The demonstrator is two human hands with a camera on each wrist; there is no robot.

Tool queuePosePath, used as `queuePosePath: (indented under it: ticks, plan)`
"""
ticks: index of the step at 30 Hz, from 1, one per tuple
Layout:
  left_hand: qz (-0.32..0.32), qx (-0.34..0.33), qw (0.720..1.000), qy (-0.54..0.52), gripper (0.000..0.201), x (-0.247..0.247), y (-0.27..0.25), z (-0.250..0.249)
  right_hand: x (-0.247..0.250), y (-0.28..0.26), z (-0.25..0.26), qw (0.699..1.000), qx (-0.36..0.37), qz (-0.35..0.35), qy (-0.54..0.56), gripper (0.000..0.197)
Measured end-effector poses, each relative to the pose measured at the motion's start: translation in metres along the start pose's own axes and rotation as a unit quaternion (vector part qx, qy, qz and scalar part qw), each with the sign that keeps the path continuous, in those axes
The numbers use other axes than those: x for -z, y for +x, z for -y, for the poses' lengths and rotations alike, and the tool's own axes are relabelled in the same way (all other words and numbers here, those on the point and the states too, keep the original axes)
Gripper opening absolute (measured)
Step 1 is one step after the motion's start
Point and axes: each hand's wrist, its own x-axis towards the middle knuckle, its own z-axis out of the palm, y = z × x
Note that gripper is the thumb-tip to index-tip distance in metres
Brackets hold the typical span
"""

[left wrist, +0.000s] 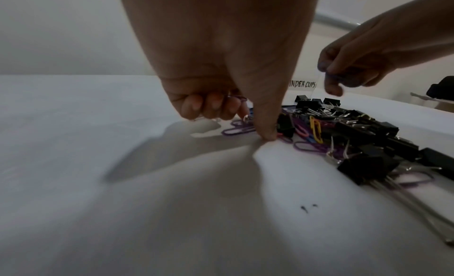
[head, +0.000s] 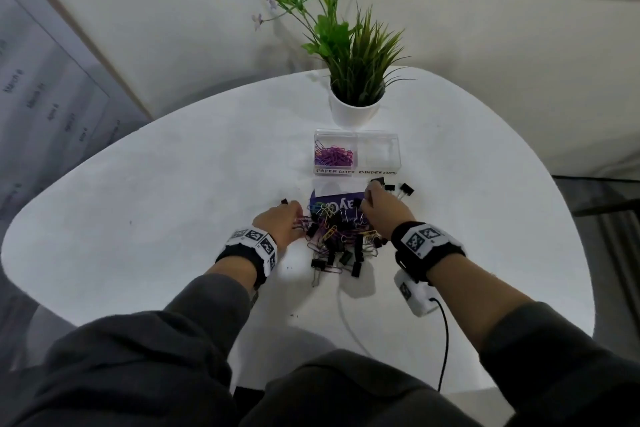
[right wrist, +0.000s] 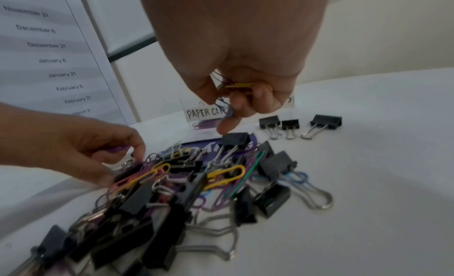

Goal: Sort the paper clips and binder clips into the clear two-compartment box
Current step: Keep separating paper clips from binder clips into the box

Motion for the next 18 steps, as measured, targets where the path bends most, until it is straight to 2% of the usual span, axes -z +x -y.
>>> queuePosePath:
  ticks: [2, 4, 6, 10, 12, 18]
  plan:
    - [-0.001, 0.008, 1.000, 0.006, 0.037, -0.001, -0.001, 0.000, 0.007, -0.005, -0.006, 1.000, -0.004, -0.005, -0.001, 0.005]
    - [-0.009, 0.015, 1.000, 0.013, 0.032, -0.004, -0.003, 0.001, 0.008, -0.012, -0.011, 1.000, -0.012, 0.004, -0.002, 0.020]
    - [-0.012, 0.026, 0.999, 0.021, 0.030, -0.007, -0.007, 0.000, 0.005, -0.021, -0.014, 0.999, -0.018, 0.032, 0.011, 0.026]
    - [-0.005, 0.051, 0.998, 0.036, 0.035, -0.010, -0.013, 0.000, -0.009, -0.032, -0.017, 0.998, -0.009, 0.060, 0.016, 0.016]
    - [-0.006, 0.053, 0.998, 0.038, 0.035, -0.010, -0.015, 0.002, -0.015, -0.033, -0.014, 0.998, 0.010, 0.055, -0.016, 0.012]
    - [-0.009, 0.057, 0.998, -0.002, 0.028, -0.003, -0.018, 0.008, -0.022, -0.029, -0.009, 0.983, 0.048, 0.079, -0.158, 0.028]
